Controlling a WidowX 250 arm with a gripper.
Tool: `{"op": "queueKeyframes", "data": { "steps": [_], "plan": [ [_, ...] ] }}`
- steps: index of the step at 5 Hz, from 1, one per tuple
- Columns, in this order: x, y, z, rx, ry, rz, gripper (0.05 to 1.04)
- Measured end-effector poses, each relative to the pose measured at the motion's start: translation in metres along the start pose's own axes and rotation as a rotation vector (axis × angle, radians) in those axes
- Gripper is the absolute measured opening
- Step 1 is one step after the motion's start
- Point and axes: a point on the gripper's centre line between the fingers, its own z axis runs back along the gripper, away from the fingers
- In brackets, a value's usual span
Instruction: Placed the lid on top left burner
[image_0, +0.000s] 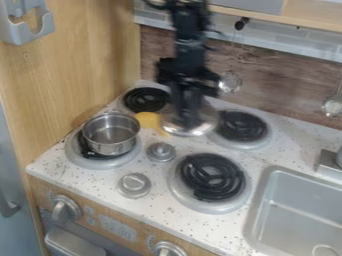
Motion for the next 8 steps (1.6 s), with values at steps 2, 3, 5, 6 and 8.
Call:
{"op": "queueKeyframes", "data": {
  "steps": [2, 3, 5, 6, 8],
  "plan": [
    [-0.014, -0.017, -0.059, -0.015, 0.143, -0.034, 0.241],
    [-0.013, -0.016, -0.082, 0.013, 0.183, -0.028, 0.241],
    [-0.006, -0.019, -0.091, 0.047, 0.176, -0.029, 0.301],
    [-0.006, -0.023, -0.092, 0.049, 0.174, -0.025, 0.595],
    [-0.006, -0.027, -0.035, -0.025, 0.049, 0.101, 1.02]
  ]
}}
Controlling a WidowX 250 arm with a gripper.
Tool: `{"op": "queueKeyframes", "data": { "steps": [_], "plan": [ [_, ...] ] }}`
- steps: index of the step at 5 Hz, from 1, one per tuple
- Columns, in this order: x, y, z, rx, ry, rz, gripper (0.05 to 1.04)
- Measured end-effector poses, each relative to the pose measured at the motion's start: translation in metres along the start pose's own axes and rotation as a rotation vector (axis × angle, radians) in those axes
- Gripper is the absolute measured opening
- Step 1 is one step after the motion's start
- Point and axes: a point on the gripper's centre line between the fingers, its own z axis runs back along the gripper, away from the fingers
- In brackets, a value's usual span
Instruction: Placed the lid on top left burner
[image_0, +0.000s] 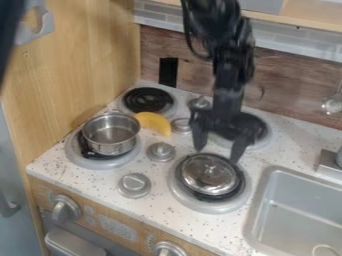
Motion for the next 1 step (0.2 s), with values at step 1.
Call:
{"op": "queueKeyframes", "data": {
  "steps": [1],
  "plan": [
    [-0.003, 0.0032, 0.0177, -0.011, -0.026, 0.022, 1.003]
  ]
}}
